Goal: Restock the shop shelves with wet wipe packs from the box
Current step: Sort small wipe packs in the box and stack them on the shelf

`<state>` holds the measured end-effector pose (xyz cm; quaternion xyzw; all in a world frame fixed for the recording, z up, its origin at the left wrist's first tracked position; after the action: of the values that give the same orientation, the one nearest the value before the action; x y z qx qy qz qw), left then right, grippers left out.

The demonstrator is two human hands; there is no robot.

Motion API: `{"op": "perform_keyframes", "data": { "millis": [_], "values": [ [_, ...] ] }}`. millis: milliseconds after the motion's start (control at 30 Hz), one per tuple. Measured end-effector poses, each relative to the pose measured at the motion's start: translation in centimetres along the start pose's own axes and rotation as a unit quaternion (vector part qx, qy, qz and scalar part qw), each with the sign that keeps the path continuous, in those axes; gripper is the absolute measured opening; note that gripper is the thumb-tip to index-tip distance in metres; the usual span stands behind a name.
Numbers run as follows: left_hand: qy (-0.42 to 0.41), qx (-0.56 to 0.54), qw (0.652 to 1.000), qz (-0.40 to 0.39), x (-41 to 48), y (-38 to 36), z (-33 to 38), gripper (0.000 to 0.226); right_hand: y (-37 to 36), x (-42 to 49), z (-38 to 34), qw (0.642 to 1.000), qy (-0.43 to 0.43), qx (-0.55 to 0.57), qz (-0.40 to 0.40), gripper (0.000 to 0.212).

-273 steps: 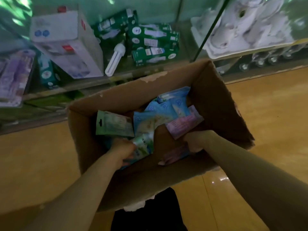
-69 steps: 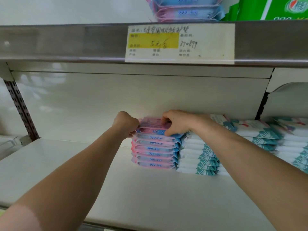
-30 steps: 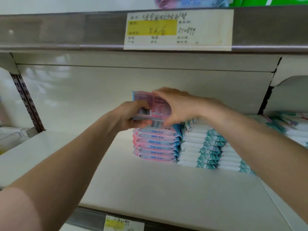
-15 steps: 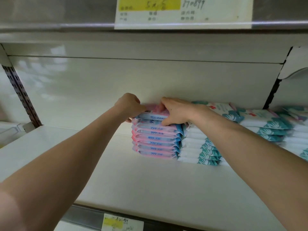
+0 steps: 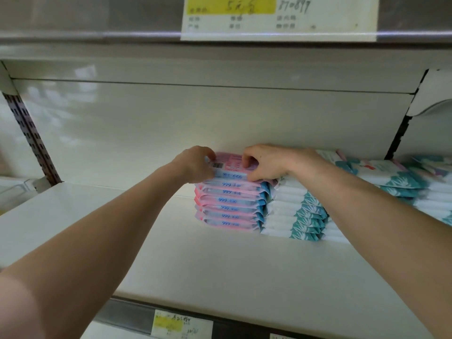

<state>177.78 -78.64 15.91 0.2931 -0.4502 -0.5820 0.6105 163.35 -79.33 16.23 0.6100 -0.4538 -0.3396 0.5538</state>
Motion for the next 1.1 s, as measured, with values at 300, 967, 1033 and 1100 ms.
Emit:
{"op": "perform_keyframes", "data": {
  "millis": [300, 967, 1033, 1100],
  "values": [
    [0.006, 0.015, 0.999, 0.047, 0.4, 0.4, -1.1, 0.037, 0.7, -0.1, -1.1, 0.996, 0.015, -0.04, 0.079, 0.005],
    [0.145, -0.42, 0.827, -0.346, -3.6, -0.2, 0.4, 0.021, 4.2, -2.6, -7.0, 0.964, 0.217, -0.122, 0.096, 0.079],
    [0.129, -0.385, 0.832, -0.378, -4.1, 0.0, 1.0, 0.019, 4.0, -2.7, -8.0, 0.944, 0.261, -0.136, 0.147, 0.071],
    [0.139, -0.347, 0.848, -0.375, -3.6, 0.3, 0.8, 0.022, 4.2, -2.3, -8.0, 0.95, 0.248, -0.105, 0.157, 0.064]
  ]
}}
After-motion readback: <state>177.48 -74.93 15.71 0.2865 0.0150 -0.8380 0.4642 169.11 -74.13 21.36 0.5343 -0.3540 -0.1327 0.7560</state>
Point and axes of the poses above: each hand's wrist, its own x-axis towards the middle knuckle, its own y-axis out of the back of the hand, z = x × y, the point moved 8 cm from there along x, towards the middle knuckle, and after that the axes turned 8 degrees about z, right-handed, at the moved point
